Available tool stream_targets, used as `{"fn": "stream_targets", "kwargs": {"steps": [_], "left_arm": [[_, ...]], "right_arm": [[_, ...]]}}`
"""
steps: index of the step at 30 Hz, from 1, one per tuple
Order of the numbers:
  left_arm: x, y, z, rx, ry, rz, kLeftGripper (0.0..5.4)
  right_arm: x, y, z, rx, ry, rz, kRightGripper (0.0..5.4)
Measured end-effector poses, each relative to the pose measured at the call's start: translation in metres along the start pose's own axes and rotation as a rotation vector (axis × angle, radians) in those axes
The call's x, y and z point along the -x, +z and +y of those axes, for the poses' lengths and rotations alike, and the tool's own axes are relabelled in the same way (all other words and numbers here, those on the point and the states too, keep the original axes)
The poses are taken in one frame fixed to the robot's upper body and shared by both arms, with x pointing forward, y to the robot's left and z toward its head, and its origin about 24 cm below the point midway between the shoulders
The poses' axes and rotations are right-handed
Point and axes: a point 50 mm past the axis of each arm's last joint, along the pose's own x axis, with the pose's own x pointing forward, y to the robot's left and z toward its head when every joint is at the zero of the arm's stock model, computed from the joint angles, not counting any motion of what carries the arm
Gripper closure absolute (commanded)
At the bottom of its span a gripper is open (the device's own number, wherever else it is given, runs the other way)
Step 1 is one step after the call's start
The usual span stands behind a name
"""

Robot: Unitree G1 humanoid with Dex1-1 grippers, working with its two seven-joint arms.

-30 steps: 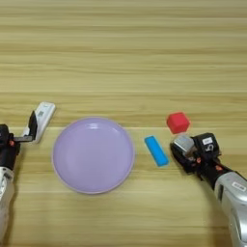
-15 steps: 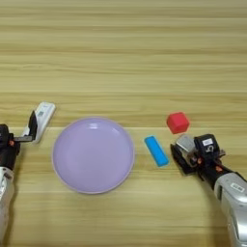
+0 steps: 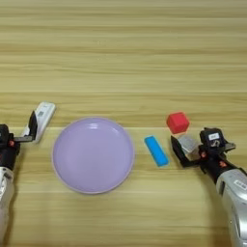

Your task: Move the objects on the table

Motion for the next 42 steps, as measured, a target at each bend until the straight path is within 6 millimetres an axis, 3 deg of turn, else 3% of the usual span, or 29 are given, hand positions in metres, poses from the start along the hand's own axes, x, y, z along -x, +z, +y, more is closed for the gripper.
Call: {"fn": "stream_targets", "kwargs": {"steps": [14,42], "left_arm": [[0.0,-0.001,0.0,0.0,-0.002,0.002,0.0],[0.0,-0.002,0.0,0.001,-0.002,0.011,0.0]], "right_arm": [[-0.017,0.011,0.0,-0.015,-0.034,-0.087,0.02],[-0.046,0.004,0.005,-0.003,-0.006,-0.057,0.02]]}}
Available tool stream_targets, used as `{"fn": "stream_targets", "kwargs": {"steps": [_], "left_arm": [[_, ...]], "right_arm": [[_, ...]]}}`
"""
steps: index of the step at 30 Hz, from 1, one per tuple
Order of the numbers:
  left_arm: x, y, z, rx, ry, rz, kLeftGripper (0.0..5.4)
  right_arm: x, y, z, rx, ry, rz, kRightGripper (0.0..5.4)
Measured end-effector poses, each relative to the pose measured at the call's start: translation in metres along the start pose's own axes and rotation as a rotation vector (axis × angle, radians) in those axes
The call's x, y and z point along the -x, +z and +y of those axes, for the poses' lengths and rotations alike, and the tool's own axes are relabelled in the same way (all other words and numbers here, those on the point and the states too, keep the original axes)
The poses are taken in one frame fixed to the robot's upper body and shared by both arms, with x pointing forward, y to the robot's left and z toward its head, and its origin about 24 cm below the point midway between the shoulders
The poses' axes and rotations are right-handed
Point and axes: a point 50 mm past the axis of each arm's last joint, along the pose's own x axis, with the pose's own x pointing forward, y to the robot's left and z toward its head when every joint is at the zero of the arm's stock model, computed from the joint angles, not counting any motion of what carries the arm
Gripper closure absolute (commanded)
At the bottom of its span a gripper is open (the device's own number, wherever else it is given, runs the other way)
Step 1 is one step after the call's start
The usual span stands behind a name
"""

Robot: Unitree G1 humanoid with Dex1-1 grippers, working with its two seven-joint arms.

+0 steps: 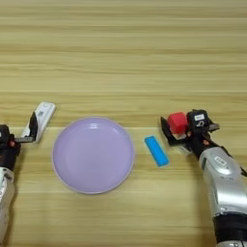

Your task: Move the objects on the table

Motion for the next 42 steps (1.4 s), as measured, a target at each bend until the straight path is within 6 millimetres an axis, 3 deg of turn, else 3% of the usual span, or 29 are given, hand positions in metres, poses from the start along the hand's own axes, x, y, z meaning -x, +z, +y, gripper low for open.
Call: {"fn": "stream_targets", "kwargs": {"steps": [14,42], "left_arm": [[0.0,0.0,0.0001,0.0,0.0,0.0,0.0],[0.0,0.0,-0.0002,0.0,0.0,0.0,0.0]], "right_arm": [[-0.0065,-0.0026,-0.0009,-0.011,0.002,0.017,0.02],[-0.0015,0.0012,0.0073,-0.138,0.076,0.091,3.14]]}}
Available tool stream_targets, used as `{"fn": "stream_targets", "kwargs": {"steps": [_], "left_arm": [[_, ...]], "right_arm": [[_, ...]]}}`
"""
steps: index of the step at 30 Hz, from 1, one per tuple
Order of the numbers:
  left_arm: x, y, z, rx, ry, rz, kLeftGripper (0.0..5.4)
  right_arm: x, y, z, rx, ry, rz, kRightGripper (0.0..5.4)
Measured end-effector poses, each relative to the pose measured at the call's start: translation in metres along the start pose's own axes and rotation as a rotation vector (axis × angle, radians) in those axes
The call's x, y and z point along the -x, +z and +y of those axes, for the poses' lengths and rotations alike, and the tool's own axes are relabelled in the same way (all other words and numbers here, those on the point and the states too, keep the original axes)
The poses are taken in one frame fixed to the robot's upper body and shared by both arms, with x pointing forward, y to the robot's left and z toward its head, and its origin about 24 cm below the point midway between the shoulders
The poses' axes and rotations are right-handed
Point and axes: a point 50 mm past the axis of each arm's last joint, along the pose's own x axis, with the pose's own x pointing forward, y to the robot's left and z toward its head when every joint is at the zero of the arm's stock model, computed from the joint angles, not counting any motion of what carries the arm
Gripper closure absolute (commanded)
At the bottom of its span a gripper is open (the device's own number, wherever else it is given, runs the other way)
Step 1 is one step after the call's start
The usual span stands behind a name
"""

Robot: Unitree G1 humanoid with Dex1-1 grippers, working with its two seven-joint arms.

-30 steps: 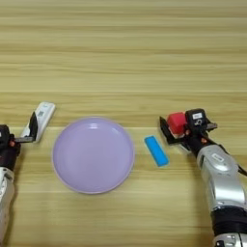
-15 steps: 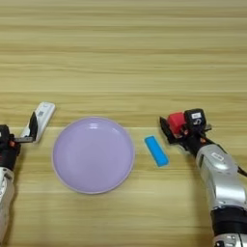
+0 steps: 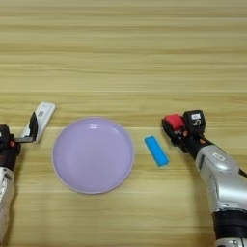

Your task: Move the objects on the table

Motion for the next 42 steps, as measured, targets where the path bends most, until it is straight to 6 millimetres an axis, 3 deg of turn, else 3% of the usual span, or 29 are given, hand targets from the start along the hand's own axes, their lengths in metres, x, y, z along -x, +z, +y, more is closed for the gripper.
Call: {"fn": "stream_targets", "kwargs": {"steps": [19,26,39,42], "left_arm": [[0.0,0.0,0.0,0.0,0.0,0.0,0.0],[0.0,0.0,0.0,0.0,0.0,0.0,0.0],[0.0,-0.001,0.0,0.0,-0.001,0.003,0.0],[-0.001,-0.001,-0.001,0.002,-0.003,0.004,0.0]], "right_arm": [[0.004,0.0,0.001,0.015,-0.019,-0.008,3.17],[0.009,0.012,0.008,0.046,0.001,-0.06,3.17],[0.015,0.029,0.042,0.091,0.131,-0.138,3.17],[0.013,0.034,0.072,0.095,0.261,-0.162,3.17]]}}
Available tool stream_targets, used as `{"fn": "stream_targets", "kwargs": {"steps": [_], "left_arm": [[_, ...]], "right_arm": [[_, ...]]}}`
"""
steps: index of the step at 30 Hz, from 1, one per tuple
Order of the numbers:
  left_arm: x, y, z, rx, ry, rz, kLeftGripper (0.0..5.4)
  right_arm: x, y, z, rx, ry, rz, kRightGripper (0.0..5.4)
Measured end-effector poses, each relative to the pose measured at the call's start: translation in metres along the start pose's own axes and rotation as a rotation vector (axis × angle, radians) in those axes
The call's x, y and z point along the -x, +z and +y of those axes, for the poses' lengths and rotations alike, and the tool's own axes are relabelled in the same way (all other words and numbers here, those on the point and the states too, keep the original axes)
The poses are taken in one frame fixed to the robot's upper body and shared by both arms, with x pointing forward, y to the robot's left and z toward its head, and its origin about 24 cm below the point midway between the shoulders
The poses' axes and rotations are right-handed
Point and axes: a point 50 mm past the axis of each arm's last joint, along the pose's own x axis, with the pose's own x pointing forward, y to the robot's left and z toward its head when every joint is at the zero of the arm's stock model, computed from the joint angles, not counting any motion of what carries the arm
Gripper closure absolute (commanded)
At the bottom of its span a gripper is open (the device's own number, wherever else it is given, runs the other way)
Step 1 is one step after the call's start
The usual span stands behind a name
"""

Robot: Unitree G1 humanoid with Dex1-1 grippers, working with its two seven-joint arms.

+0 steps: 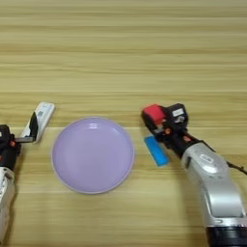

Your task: Move the objects on the table

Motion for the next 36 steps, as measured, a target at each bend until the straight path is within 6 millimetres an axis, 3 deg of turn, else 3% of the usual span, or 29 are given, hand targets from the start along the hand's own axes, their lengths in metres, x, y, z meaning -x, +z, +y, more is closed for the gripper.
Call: {"fn": "stream_targets", "kwargs": {"steps": [3,14,35,36], "left_arm": [[0.0,0.0,0.0,0.0,0.0,0.002,0.0],[0.0,-0.001,0.0,0.0,0.0,0.003,0.0],[0.0,-0.001,0.0,0.0,-0.002,0.003,0.0],[0.0,-0.001,0.0,0.0,-0.002,0.003,0.0]], "right_arm": [[-0.005,0.002,0.017,-0.008,0.075,-0.016,3.17],[-0.012,-0.004,0.041,-0.023,0.168,0.013,3.17],[-0.02,-0.028,0.06,-0.059,0.235,0.106,3.17],[-0.02,-0.028,0.06,-0.059,0.236,0.107,2.88]]}}
